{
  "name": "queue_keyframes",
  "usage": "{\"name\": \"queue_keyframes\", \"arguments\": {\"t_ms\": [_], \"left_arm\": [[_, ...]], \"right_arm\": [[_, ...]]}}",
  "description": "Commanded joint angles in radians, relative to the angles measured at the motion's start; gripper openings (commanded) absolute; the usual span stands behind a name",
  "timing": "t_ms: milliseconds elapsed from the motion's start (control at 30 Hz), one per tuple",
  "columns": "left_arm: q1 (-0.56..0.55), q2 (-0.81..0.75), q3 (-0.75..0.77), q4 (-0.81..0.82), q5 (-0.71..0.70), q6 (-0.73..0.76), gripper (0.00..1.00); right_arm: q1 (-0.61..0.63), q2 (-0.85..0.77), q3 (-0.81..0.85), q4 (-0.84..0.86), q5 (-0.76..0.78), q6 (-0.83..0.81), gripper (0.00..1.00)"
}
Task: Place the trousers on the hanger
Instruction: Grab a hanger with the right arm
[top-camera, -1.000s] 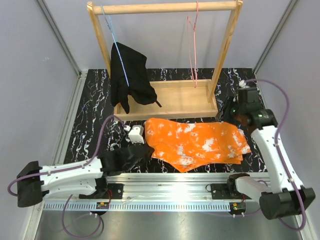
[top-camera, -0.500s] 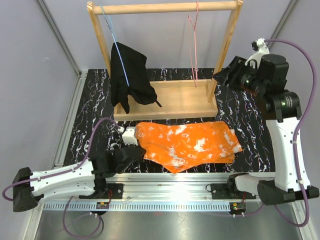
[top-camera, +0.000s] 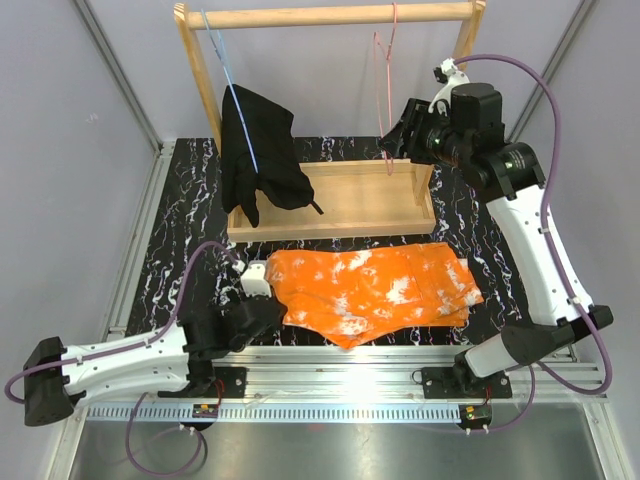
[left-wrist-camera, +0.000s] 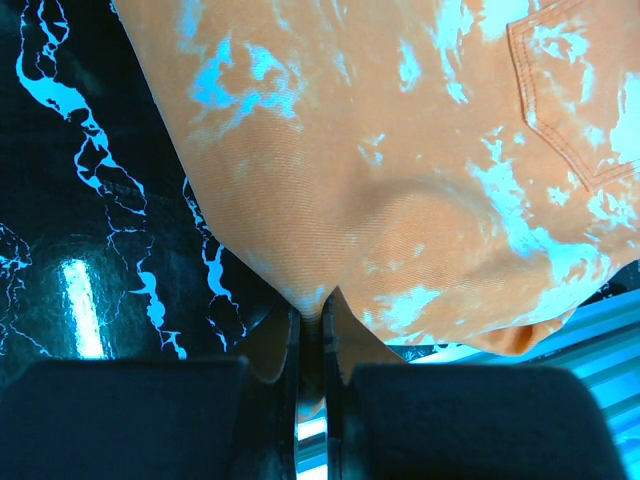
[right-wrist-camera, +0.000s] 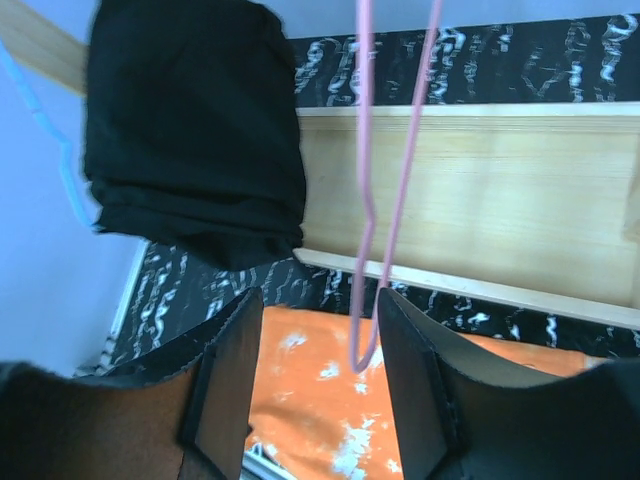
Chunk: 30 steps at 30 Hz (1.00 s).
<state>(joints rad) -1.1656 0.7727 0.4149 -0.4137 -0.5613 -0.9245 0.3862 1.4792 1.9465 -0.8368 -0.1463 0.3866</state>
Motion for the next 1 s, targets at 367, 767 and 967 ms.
{"name": "queue_keyframes", "arguments": {"t_ms": [367,767,967], "left_arm": [[0.003,-0.142,-0.044,-0.05,-0.057,-0.04,0.0],[0.003,-0.142,-0.033,-0.069,-0.063,-0.027,0.0],[0.003,-0.128,-0.034,-0.06,-0.06,-0.03,0.0]], "right_arm": [[0.042,0.089,0.048,-0.022,0.14,-0.063,0.56],[0.091,0.102,0.061,-0.091,0.321,-0.098,0.22],[0.109,0.115,0.109,-0.122,0.37,-0.115,0.03]]}}
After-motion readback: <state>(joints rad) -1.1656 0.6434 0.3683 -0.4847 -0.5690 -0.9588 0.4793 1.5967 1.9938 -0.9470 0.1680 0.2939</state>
